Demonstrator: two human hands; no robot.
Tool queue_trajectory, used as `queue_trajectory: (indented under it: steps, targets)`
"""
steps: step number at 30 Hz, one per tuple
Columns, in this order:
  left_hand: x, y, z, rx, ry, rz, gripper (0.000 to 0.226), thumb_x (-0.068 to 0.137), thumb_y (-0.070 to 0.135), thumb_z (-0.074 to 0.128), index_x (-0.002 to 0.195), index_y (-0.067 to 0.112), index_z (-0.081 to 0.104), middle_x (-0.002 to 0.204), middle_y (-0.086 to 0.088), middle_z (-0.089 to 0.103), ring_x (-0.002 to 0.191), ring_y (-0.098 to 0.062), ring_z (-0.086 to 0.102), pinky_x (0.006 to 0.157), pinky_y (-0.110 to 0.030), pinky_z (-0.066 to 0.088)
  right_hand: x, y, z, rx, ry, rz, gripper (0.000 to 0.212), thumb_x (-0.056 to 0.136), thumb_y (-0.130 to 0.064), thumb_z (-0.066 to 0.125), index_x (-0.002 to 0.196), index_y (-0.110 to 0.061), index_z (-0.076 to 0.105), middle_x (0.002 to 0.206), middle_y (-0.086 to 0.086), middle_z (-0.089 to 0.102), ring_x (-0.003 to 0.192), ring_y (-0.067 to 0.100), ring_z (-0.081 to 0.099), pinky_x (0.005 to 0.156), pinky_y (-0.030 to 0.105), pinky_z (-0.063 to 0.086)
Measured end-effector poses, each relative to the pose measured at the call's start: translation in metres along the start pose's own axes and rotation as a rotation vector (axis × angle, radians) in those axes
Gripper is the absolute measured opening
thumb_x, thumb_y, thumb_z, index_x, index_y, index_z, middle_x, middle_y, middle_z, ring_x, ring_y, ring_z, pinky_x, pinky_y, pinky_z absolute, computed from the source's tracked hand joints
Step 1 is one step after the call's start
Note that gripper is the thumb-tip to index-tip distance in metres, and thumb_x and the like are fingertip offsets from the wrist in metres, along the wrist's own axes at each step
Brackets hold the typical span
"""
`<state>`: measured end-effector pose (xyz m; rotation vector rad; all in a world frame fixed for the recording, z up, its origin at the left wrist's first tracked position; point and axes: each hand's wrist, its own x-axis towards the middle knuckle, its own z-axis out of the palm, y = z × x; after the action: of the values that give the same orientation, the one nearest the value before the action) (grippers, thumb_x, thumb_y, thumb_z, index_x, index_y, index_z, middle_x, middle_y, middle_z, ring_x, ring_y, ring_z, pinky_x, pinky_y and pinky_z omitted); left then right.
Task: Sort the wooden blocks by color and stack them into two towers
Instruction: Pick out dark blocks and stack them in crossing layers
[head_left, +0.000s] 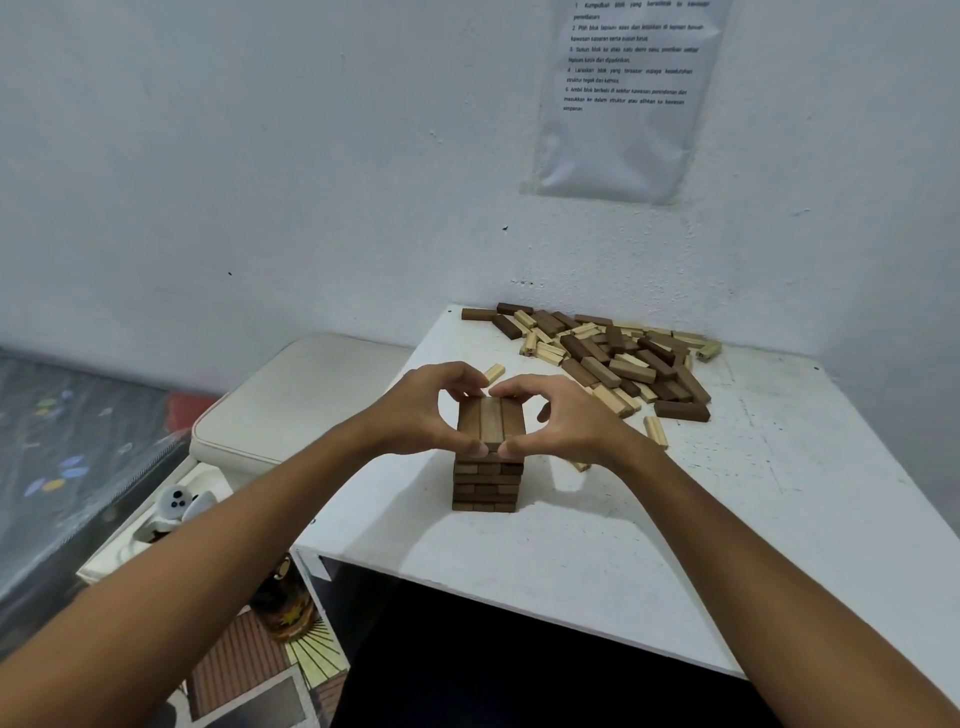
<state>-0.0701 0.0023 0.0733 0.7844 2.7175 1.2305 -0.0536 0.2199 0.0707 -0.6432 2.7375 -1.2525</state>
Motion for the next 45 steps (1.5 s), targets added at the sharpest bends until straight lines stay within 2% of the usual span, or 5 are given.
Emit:
queue_trajectory:
  steps: [4, 9, 31, 40, 45]
  targets:
    - [-0.0006, 0.0013, 0.0002, -0.023, -0.006, 0.005, 0.079, 0.044, 0.051, 0.081, 0.117, 0.027, 0.06, 0.108, 0.012, 0.063, 0.099, 0.001, 0.056, 0.064, -0.005, 0.04, -0.0001, 0.0015, 0.0002, 0.021, -0.006, 0.011, 0.066, 0.056, -0.037, 0.078, 0.12, -0.033, 0.063, 0.117, -0.016, 0.061, 0.11, -0.001, 0.053, 0.074, 0.014, 0.036]
    - [-0.0014, 0.0016, 0.0002, -0.019, -0.013, 0.013, 0.08, 0.044, 0.054, 0.078, 0.117, 0.029, 0.058, 0.109, 0.012, 0.063, 0.099, 0.002, 0.056, 0.064, -0.004, 0.039, 0.0002, 0.0015, -0.0001, 0.019, -0.015, 0.009, 0.067, 0.057, -0.037, 0.078, 0.121, -0.033, 0.062, 0.117, -0.016, 0.061, 0.11, -0.002, 0.052, 0.074, 0.012, 0.036]
    - [-0.0003, 0.0007, 0.0006, -0.026, -0.039, -0.007, 0.083, 0.044, 0.054, 0.079, 0.121, 0.037, 0.054, 0.113, 0.014, 0.062, 0.104, 0.005, 0.056, 0.069, -0.003, 0.039, 0.0008, 0.0046, -0.0012, 0.009, -0.044, 0.015, 0.071, 0.058, -0.04, 0.078, 0.126, -0.032, 0.06, 0.123, -0.013, 0.059, 0.116, 0.0, 0.051, 0.078, 0.015, 0.037]
    - [0.0001, -0.0023, 0.0007, -0.02, -0.042, -0.002, 0.086, 0.044, 0.054, 0.08, 0.124, 0.033, 0.056, 0.114, 0.013, 0.063, 0.103, 0.003, 0.056, 0.069, -0.003, 0.039, 0.0005, 0.0076, -0.0022, 0.006, -0.042, 0.001, 0.064, 0.069, -0.025, 0.086, 0.127, -0.031, 0.06, 0.122, -0.014, 0.059, 0.114, 0.001, 0.051, 0.076, 0.012, 0.037]
    - [-0.0005, -0.0035, 0.0002, -0.01, -0.042, -0.005, 0.084, 0.048, 0.048, 0.084, 0.125, 0.034, 0.055, 0.116, 0.014, 0.062, 0.103, 0.006, 0.054, 0.071, -0.002, 0.04, 0.0002, 0.007, -0.0022, 0.012, -0.033, -0.008, 0.069, 0.062, -0.035, 0.082, 0.126, -0.033, 0.059, 0.127, -0.016, 0.058, 0.117, 0.002, 0.051, 0.08, 0.019, 0.04]
